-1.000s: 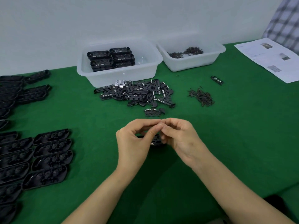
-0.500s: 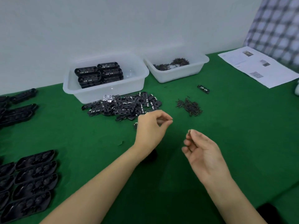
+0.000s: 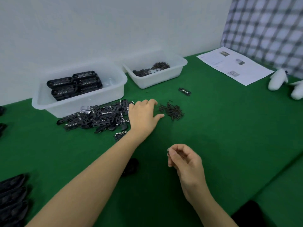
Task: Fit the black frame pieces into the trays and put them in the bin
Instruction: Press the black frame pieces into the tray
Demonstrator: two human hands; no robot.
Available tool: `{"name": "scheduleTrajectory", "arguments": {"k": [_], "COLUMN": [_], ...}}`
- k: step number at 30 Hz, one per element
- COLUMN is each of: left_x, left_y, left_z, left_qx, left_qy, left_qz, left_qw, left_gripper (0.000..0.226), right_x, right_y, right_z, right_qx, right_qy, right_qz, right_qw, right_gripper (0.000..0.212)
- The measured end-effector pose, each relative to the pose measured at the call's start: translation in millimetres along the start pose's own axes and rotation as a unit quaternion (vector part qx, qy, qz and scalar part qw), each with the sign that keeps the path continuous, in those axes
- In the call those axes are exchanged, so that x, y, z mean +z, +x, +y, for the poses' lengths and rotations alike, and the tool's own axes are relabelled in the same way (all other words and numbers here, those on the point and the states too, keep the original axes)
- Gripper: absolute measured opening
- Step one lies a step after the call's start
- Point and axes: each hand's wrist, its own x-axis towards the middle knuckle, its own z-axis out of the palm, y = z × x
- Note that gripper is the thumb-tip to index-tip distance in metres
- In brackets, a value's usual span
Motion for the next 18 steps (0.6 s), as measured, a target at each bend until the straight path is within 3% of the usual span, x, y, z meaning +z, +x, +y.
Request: {"name": "scheduleTrajectory", "arguments": {"k": [4, 6, 8, 13, 18], "left_x": [-43.9, -62.1, -72.6, -71.1, -59.8], "left_y": [-49.3, -88.9, -128.3, -171.5, -174.3], "left_z": [-30.9, -52.3, -71.6, -86.7, -85.5], "left_qx": [0.045, 0.043, 0.016, -0.033, -0.03], "left_qy": [-0.074, -0.117, -0.14, -0.135, -0.132], "left_qz": [0.049, 0.036, -0.003, -0.072, -0.05], "left_qw": [0.995, 0.992, 0.99, 0.988, 0.99], "left_gripper": [0.023, 0.016, 0.026, 0.068, 0.047], "right_x": [-3.8, -1.3, 5.4, 36.6, 54.9], "right_y": [-0.6, -1.4, -1.7, -1.7, 7.0], "right_z": [1.9, 1.1, -0.5, -2.3, 5.9], "right_qx": [0.0, -0.015, -0.05, -0.162, -0.222], "right_qy": [0.002, -0.028, -0.102, -0.3, -0.388], "right_qz": [-0.021, -0.04, -0.074, -0.183, -0.204], "right_qw": [1.0, 0.999, 0.991, 0.922, 0.871], "right_gripper": [0.006, 0.006, 0.008, 0.013, 0.006]}}
